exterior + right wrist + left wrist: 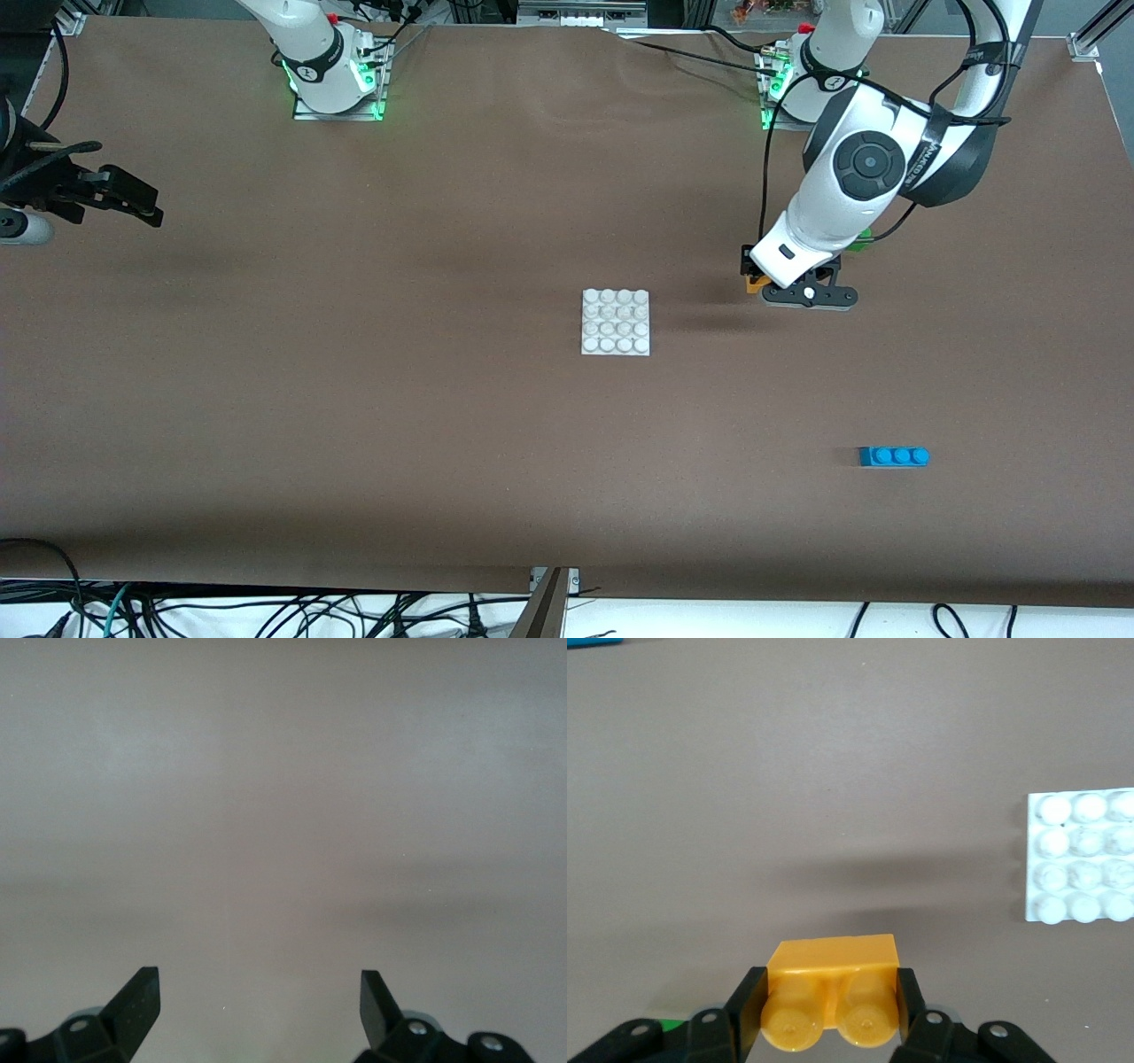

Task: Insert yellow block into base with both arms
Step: 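Lift the yellow block and carry it over the white plate with the left gripper, then lower the yellow block and press it onto the plate studs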

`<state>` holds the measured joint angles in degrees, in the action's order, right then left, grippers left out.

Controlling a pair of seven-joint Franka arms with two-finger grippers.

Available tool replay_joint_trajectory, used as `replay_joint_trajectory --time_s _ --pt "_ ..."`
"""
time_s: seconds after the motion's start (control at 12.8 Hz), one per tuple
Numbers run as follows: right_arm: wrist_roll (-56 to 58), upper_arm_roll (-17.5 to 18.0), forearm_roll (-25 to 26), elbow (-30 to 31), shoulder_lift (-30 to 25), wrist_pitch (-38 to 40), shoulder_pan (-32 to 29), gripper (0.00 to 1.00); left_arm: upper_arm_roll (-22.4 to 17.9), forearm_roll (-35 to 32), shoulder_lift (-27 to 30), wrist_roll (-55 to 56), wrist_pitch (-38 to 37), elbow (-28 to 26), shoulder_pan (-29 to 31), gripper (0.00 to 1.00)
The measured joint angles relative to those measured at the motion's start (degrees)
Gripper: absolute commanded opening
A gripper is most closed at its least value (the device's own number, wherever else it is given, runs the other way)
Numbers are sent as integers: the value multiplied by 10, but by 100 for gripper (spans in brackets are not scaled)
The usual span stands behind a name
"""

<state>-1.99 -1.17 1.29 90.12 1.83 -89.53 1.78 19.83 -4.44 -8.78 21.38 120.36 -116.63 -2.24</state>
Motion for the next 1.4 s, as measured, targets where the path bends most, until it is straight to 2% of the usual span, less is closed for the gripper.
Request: replay_joint_trajectory --time_s 0.39,0.62,0.86,1.17,1.4 --pt "0 -1 0 0 0 0 0 100 31 33 -8 30 0 29 -1 43" --pt "0 -2 0 0 0 0 0 100 58 36 -49 61 0 77 -7 44" --pt "0 -2 0 0 0 0 0 100 65 36 -102 116 0 137 -57 45" --pt "0 -2 0 0 0 0 0 100 65 33 -160 140 0 184 -108 45" --pt "0 -2 0 0 0 0 0 100 65 -23 -186 147 1 196 -129 45"
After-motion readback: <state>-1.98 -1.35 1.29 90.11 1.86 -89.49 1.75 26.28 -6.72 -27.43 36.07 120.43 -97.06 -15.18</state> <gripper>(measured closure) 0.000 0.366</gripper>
